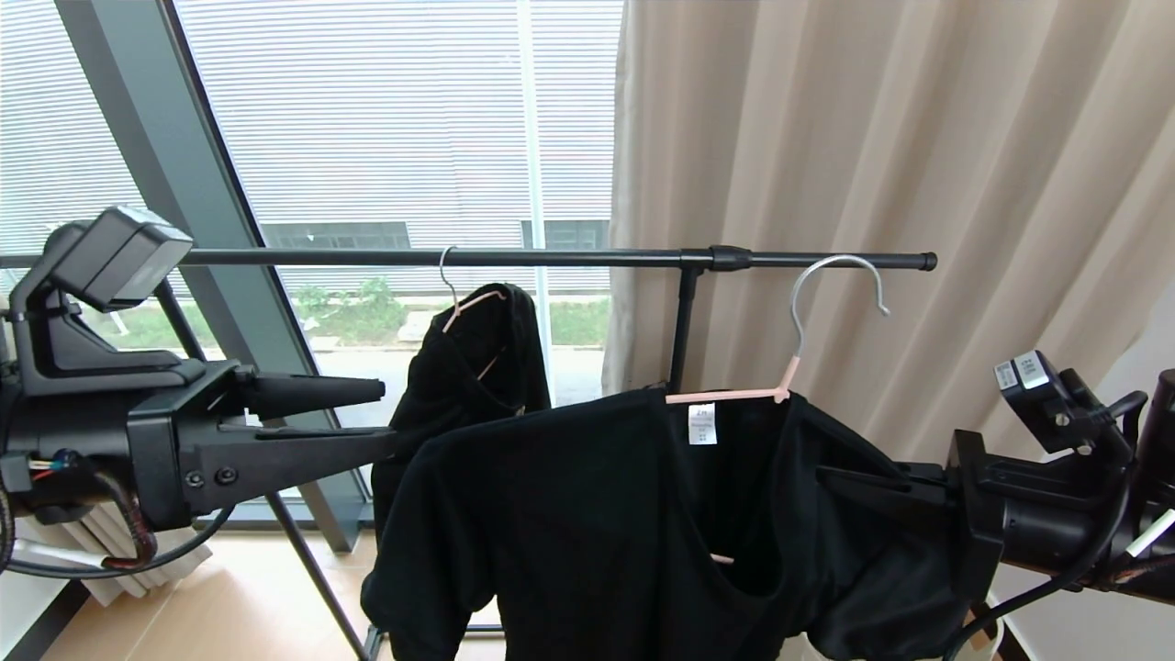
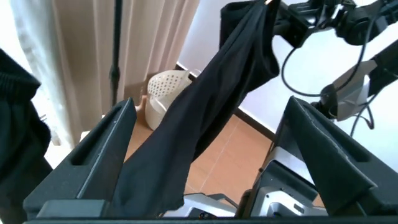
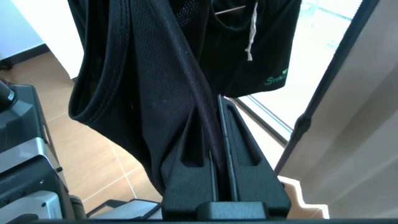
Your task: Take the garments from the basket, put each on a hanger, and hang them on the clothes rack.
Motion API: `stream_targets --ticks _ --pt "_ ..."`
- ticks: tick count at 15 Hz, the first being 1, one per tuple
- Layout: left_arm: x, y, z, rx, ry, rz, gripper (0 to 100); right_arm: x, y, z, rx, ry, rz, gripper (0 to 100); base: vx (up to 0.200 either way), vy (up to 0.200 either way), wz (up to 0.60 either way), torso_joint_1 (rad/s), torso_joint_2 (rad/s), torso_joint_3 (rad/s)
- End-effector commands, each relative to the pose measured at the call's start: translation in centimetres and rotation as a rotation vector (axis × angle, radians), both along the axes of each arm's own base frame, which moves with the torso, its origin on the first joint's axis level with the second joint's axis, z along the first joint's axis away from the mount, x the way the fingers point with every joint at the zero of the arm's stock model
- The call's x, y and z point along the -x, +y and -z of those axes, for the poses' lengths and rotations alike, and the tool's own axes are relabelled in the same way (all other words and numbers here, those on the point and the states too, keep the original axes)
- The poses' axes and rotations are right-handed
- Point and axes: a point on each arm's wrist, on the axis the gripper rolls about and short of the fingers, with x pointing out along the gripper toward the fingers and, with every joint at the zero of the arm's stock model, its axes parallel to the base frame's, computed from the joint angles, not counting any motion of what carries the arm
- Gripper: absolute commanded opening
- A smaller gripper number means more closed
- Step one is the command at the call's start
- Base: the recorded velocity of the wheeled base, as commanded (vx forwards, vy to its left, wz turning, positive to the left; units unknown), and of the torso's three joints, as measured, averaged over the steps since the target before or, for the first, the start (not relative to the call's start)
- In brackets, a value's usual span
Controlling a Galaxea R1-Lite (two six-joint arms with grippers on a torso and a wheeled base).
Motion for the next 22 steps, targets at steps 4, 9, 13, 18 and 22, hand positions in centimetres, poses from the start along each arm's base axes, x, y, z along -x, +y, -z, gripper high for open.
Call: stream_targets --ticks 4,9,13,18,22 --pt "-1.7 -5.0 -1.9 -0.016 -0.011 0.177 100 0.6 1.0 0.7 0.028 -0.004 -0.06 0 0.0 0.0 0.0 0.0 0.0 0.0" --pt "-2.3 -8.2 -0.2 -0.116 -0.04 0.23 100 1.1 1.4 0.7 0.032 -0.007 -0.087 0 0.0 0.0 0.0 0.0 0.0 0.0" --pt "-2.0 -8.7 0.7 -0.175 -0.072 0.283 100 1.1 1.4 0.8 0.037 -0.014 -0.091 0 0.0 0.0 0.0 0.0 0.0 0.0" --pt "-1.8 -8.9 2.3 -0.283 -0.139 0.319 100 1.3 1.4 0.8 0.048 -0.031 -0.096 0 0.0 0.0 0.0 0.0 0.0 0.0" --pt "-1.6 -9.7 2.8 -0.291 -0.13 0.352 100 1.4 1.4 0.6 0.045 -0.04 -0.097 0 0.0 0.0 0.0 0.0 0.0 0.0"
